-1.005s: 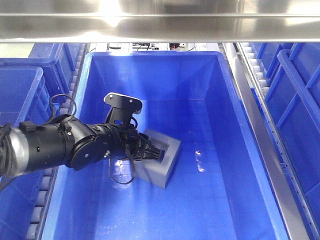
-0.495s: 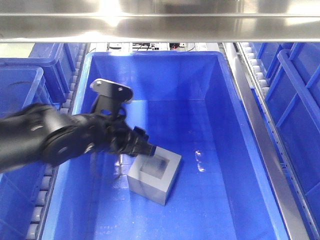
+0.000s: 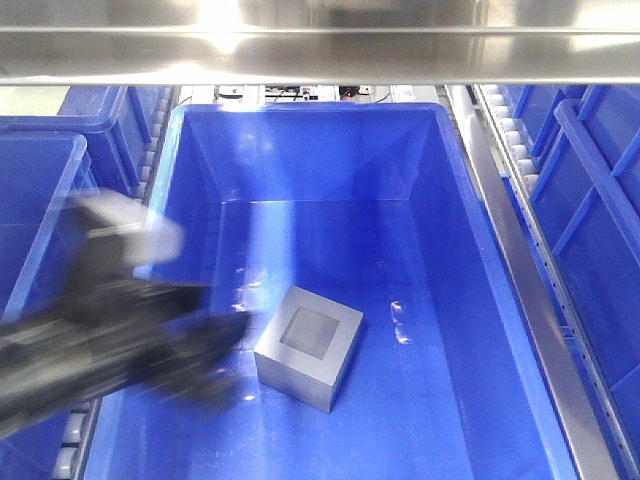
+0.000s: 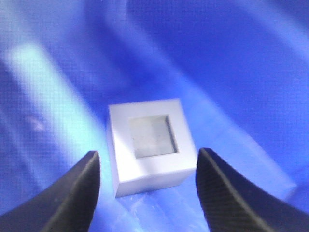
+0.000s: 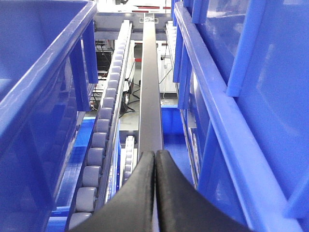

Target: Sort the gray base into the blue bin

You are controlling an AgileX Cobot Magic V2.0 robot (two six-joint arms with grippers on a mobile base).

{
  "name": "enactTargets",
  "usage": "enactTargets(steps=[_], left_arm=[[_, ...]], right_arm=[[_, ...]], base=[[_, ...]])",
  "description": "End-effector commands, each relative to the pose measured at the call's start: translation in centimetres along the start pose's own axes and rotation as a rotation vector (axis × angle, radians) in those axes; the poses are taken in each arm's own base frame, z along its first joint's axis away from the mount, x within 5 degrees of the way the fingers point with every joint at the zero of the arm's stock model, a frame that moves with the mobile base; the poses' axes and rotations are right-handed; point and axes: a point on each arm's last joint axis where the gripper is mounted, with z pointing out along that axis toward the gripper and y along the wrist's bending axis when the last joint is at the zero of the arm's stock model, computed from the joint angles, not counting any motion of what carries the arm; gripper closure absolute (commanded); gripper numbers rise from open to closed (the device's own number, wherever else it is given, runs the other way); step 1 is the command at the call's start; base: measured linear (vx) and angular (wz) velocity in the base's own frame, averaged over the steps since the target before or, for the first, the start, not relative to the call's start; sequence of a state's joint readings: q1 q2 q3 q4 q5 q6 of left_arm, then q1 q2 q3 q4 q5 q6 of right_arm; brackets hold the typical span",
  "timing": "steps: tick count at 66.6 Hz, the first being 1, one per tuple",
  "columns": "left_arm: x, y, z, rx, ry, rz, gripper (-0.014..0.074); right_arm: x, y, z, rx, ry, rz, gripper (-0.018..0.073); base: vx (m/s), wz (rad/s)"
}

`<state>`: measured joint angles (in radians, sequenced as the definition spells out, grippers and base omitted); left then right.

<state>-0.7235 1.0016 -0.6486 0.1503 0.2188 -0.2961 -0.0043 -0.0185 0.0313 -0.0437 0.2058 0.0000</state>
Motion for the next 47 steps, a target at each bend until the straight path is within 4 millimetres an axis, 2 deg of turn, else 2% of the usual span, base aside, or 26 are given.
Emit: enactTargets(steps=[1,23,32,39,47], left_arm=[[-0.7,-0.3,-3.4,0.050,-0.171,-0.032,0.0172],[4.1,1.0,-11.2,0.040,-0.310,0.036,0.0172],[5.1,1.3,-14.0,0.048,-0.410,0.032,0.0188],[5.9,1.5,-15.4,0.046,-0.437,0.027,0.0207],[6.5,1.7,-15.5,0.037,-0.411,0.025,0.0225]], right_arm=[[-0.6,0.0,0.0,0.003,-0.081,-0.020,0.0564],[-0.6,0.0,0.0,0.003,-0.080,-0.020,0.0564],[-0.6,0.0,0.0,0.003,-0.080,-0.020,0.0564],[-0.6,0.0,0.0,0.003,-0.080,-0.020,0.0564],[-0.6,0.0,0.0,0.003,-0.080,-0.020,0.0564]], base=[[0.00,0.00],[0.00,0.00],[0.00,0.00],[0.00,0.00],[0.00,0.00]])
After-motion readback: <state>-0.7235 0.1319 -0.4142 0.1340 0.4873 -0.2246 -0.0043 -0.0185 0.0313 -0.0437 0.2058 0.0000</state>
